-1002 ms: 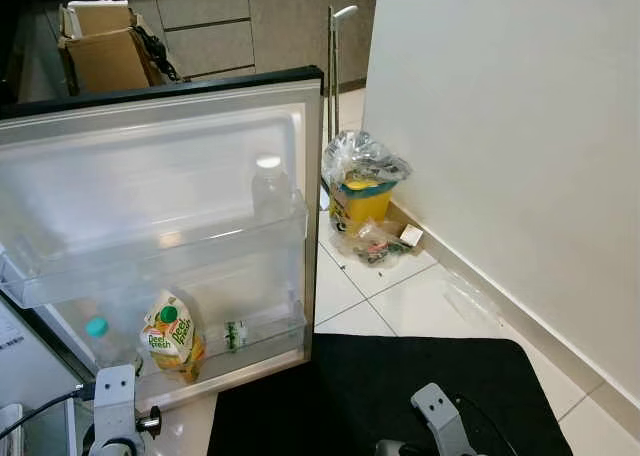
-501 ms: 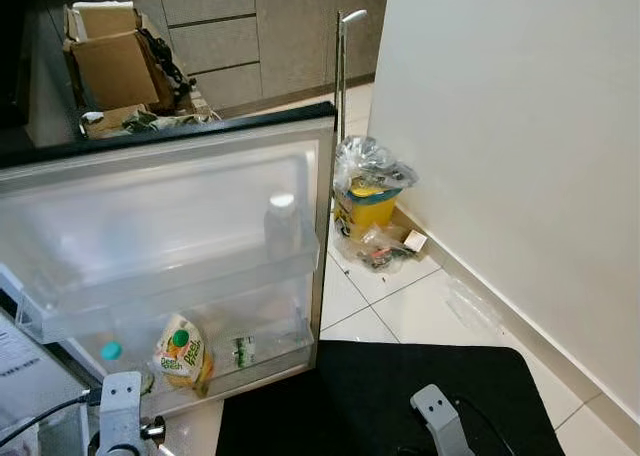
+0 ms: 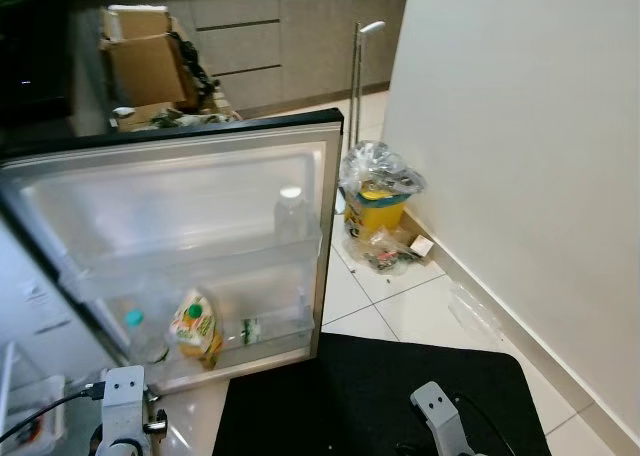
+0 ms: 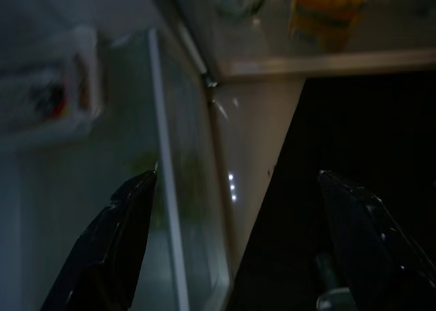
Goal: Restocking fridge
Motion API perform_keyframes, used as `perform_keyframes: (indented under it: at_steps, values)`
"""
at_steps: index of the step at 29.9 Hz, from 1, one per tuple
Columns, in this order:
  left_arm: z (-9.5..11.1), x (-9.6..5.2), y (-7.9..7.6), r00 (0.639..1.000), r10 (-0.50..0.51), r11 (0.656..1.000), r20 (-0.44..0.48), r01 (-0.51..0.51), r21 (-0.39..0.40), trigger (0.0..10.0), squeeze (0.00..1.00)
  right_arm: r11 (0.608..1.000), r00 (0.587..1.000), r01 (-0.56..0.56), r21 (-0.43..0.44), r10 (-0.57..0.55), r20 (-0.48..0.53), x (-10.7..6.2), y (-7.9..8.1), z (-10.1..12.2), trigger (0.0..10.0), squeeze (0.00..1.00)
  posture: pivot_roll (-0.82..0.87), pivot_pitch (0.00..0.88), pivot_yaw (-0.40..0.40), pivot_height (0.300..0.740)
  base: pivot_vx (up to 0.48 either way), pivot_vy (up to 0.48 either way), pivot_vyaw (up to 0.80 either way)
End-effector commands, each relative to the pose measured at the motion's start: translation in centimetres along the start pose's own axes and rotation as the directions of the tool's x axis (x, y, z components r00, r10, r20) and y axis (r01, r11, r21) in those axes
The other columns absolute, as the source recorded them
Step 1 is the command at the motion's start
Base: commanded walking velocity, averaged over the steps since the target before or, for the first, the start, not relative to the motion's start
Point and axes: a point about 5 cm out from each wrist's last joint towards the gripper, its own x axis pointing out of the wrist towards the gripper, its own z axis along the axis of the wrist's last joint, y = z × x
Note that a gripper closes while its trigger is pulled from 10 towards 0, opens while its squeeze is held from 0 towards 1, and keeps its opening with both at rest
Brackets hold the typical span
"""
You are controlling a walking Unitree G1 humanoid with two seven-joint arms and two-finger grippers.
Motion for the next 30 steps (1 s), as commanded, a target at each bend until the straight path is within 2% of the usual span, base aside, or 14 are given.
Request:
perform_keyframes:
  at_steps: [1, 14, 25, 30]
  values:
    - [-0.8, -0.2, -0.3, 1.000, -0.009, 1.000, -0.027, 0.010, 0.018, 10.0, 0.00, 1.000, 1.000, -0.019, 0.014, 0.019, -0.004, 0.0, 0.4, -0.6, 10.0, 0.00, -0.07, 0.056, -0.003, 0.680, 0.000, 0.000, 0.00]
    - [-1.1, -0.4, -1.1, 0.998, -0.058, 0.997, -0.026, 0.059, 0.049, 10.0, 0.00, 1.000, 1.000, -0.017, 0.026, 0.017, -0.009, -0.1, 0.4, -0.9, 10.0, 0.00, -0.07, 0.054, -0.005, 0.738, 0.000, 0.000, 0.00]
    - [-1.6, -0.5, -1.6, 0.995, -0.093, 0.994, -0.045, 0.095, 0.046, 10.0, 0.00, 1.000, 0.999, -0.014, 0.018, 0.015, -0.035, -0.3, 0.5, -1.5, 10.0, 0.00, -0.06, 0.052, -0.008, 0.740, 0.000, 0.000, 0.00]
    - [-2.9, -1.0, -1.9, 0.990, -0.106, 0.993, -0.094, 0.111, 0.043, 10.0, 0.00, 0.998, 0.996, 0.044, 0.055, -0.040, -0.081, -0.6, 0.4, -2.9, 10.0, 0.00, -0.06, 0.047, -0.011, 0.740, 0.000, 0.000, 0.00]
